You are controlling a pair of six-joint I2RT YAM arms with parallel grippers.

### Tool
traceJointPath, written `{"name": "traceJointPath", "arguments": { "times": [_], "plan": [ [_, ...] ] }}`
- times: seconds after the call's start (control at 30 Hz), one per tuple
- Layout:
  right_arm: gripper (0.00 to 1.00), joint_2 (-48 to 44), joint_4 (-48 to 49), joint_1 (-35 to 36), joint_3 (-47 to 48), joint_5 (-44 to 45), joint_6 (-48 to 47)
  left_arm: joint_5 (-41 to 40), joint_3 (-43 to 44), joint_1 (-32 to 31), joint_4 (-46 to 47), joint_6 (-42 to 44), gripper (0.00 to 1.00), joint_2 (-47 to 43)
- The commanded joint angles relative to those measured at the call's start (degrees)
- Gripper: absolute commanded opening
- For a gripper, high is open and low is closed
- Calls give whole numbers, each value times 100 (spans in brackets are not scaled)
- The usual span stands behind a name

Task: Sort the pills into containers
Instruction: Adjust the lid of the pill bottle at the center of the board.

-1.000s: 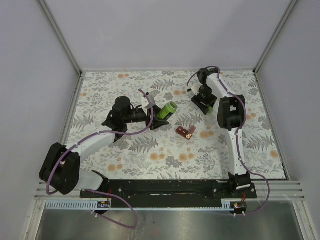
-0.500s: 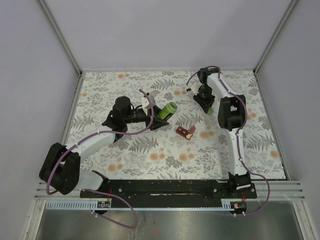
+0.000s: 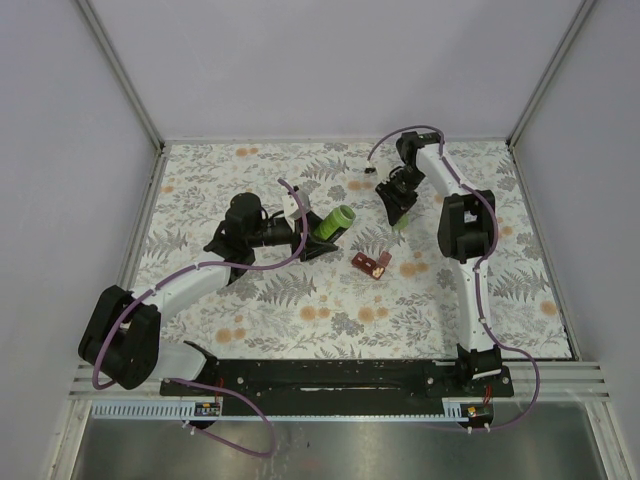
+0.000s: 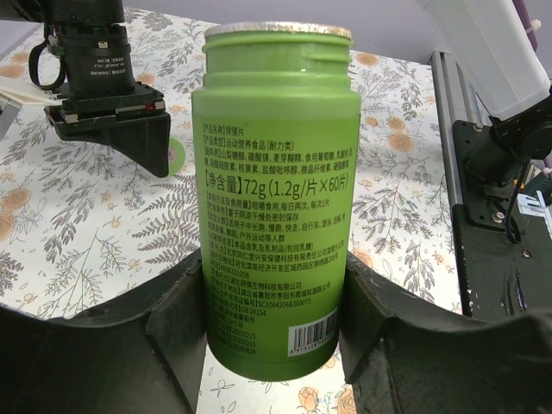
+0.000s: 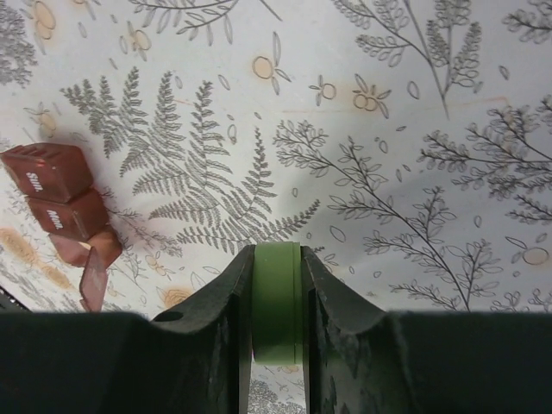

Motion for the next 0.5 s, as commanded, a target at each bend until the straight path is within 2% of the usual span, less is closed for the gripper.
{"name": "traceJointPath", "arguments": {
  "times": [0.0, 0.07, 0.2, 0.47],
  "plan": [
    [24, -124, -1576, 1, -57, -604, -185, 239, 242, 25, 188, 67, 0, -121],
    [28, -273, -1243, 10, -303, -534, -36, 239, 277, 25, 153, 85, 0, -121],
    [45, -370, -1110, 45, -453, -271, 61, 256, 294, 25, 127, 85, 0, -103],
    [56, -528, -714, 106, -700, 248, 351, 291, 286, 25, 118, 67, 0, -130]
  ]
}}
